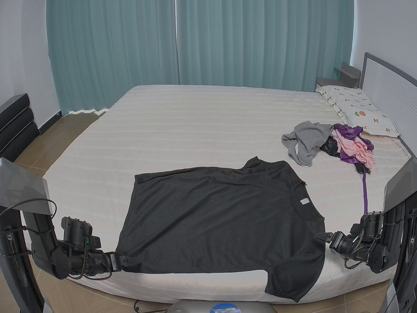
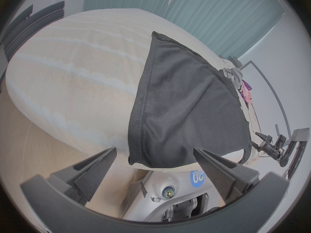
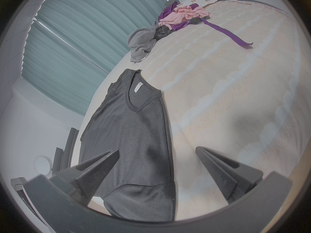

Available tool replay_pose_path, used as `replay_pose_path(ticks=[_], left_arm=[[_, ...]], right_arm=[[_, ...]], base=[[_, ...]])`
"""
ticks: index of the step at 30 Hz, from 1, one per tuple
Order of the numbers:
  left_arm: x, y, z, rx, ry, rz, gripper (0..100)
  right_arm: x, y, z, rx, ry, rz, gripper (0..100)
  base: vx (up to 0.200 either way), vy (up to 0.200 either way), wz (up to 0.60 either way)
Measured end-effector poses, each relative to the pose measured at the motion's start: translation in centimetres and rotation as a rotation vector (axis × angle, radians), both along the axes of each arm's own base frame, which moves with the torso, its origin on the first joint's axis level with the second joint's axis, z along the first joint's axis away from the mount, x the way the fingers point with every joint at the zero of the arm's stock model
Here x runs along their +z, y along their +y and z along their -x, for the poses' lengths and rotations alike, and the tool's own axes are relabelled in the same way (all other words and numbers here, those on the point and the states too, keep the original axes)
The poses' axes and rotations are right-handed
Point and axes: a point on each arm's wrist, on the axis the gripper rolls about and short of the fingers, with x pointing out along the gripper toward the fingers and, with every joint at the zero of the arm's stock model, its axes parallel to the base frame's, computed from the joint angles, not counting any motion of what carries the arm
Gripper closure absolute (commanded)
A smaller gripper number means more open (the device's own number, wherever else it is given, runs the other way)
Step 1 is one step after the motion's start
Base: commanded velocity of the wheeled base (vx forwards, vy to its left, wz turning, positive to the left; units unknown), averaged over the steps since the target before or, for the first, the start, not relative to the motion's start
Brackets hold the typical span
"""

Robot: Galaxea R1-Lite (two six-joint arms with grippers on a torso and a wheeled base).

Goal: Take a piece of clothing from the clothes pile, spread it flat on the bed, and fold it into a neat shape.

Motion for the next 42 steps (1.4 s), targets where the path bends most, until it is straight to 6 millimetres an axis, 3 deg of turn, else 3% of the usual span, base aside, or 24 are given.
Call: replay_pose_path(ticks=[6,7,26,38,39,42], left_arm=[[-0.4,-0.4,-0.5,-0.004,-0.002,-0.014,0],[-0.4,-0.4,-0.6,-0.004,0.0,-0.014,100],[0.1,0.0,0.8,0.074,0.015,0.03,100],[0.8,0.3,0.6,0.134,0.0,0.07,100],[0.8,0.3,0.6,0.135,-0.003,0.072,100],[1.0,0.3,0.6,0.136,-0.008,0.075,100]], right_arm=[[0.1,0.0,0.0,-0.001,-0.003,0.0,0],[0.1,0.0,0.0,-0.001,-0.003,0.0,0],[0.0,0.8,0.4,0.021,0.012,0.02,0],[-0.3,2.3,-1.3,0.065,-0.039,0.04,0],[-0.5,2.3,-1.4,0.065,-0.039,0.041,100],[-0.8,2.2,-1.7,0.061,-0.04,0.044,100]], base=[[0.0,0.0,0.0],[0.0,0.0,0.0],[0.0,0.0,0.0],[0.0,0.0,0.0],[0.0,0.0,0.0],[0.0,0.0,0.0]])
